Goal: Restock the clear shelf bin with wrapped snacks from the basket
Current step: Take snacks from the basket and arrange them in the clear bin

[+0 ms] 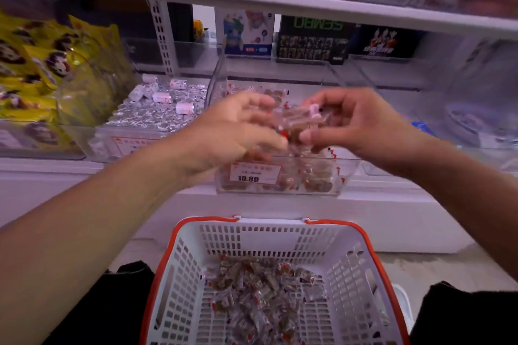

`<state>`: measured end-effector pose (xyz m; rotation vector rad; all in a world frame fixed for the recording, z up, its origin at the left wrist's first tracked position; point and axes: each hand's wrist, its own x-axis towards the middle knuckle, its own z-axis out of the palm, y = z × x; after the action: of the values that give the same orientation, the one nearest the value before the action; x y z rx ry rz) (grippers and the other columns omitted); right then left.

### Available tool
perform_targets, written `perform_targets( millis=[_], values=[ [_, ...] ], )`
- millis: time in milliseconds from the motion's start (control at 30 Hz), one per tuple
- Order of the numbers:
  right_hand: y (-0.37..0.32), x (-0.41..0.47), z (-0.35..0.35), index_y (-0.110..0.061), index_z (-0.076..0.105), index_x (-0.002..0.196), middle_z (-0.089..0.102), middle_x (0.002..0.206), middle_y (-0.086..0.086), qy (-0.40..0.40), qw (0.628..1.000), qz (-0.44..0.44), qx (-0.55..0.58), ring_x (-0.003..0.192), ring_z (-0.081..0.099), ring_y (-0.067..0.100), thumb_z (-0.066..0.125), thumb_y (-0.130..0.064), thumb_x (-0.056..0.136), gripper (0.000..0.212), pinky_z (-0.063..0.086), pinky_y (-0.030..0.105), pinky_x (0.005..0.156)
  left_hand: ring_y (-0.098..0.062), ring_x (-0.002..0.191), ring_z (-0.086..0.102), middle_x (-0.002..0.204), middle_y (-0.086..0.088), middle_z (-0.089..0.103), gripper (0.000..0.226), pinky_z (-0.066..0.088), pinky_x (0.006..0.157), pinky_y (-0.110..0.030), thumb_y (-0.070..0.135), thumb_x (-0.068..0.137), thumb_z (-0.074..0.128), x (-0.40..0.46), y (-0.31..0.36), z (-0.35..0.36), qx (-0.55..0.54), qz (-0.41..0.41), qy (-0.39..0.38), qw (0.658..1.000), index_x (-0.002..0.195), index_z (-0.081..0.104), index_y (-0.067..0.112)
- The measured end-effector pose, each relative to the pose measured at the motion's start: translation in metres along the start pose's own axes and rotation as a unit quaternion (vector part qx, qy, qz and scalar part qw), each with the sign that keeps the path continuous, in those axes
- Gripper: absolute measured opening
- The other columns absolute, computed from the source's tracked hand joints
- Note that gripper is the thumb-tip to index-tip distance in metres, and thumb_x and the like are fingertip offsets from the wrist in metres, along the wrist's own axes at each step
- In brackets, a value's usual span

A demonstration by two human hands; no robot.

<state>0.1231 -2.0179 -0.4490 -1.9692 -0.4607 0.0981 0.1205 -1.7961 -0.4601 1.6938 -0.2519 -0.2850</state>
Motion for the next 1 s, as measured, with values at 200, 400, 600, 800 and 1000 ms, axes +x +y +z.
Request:
perform_targets(
  millis=[200,400,600,800,1000],
  values=[
    [0.029,0.114,-0.002,-0.007,0.064,0.084,0.072,0.079,0.009,0.164,0.964,0.204,0.035,0.069,0.065,0.017,0.078,-0.009,0.08,0.015,0.058,0.031,0.065,-0.014,0.059,0.061,0.062,-0.002,0.063,0.047,0.044,0.052,-0.023,0.062,0.08,0.067,0.028,-0.02,-0.057,0.451,0.052,0.256,0.853,0.067,0.063,0.017],
    [0.086,0.174,0.016,-0.006,0.066,0.104,0.072,0.1,0.014,0.198,0.946,0.259,0.003,0.084,0.071,0.024,0.076,-0.002,0.082,0.025,0.061,0.034,0.073,-0.028,0.063,0.053,0.064,-0.008,0.055,0.026,0.03,0.049,-0.029,0.023,0.084,0.064,0.045,-0.037,-0.058,0.543,0.024,0.171,0.822,0.063,0.058,0.009],
    [0.1,0.192,0.016,-0.011,0.043,0.139,0.045,0.137,0.015,0.167,0.936,0.196,-0.241,0.112,0.054,0.027,0.073,-0.009,0.085,0.062,0.046,0.025,0.088,-0.03,0.075,0.062,0.073,-0.01,0.065,0.02,0.041,0.059,-0.028,0.019,0.086,0.06,0.047,-0.037,-0.065,0.526,0.029,0.147,0.837,0.07,0.066,0.008],
    [0.106,0.196,0.037,-0.004,0.024,0.15,0.055,0.133,0.017,0.221,0.903,0.238,-0.282,0.122,0.055,0.032,0.068,-0.01,0.09,0.074,0.046,0.031,0.088,-0.031,0.076,0.062,0.076,-0.012,0.065,0.018,0.048,0.063,-0.032,0.018,0.085,0.06,0.045,-0.038,-0.063,0.518,0.038,0.153,0.841,0.072,0.067,0.008],
    [0.088,0.196,0.027,-0.004,0.038,0.137,0.059,0.128,0.014,0.219,0.883,0.253,-0.33,0.119,0.058,0.029,0.082,-0.03,0.08,0.077,0.05,0.034,0.092,-0.027,0.071,0.062,0.069,-0.008,0.063,0.023,0.047,0.06,-0.032,0.022,0.087,0.063,0.044,-0.044,-0.063,0.489,0.049,0.162,0.856,0.067,0.062,0.011]
  ],
)
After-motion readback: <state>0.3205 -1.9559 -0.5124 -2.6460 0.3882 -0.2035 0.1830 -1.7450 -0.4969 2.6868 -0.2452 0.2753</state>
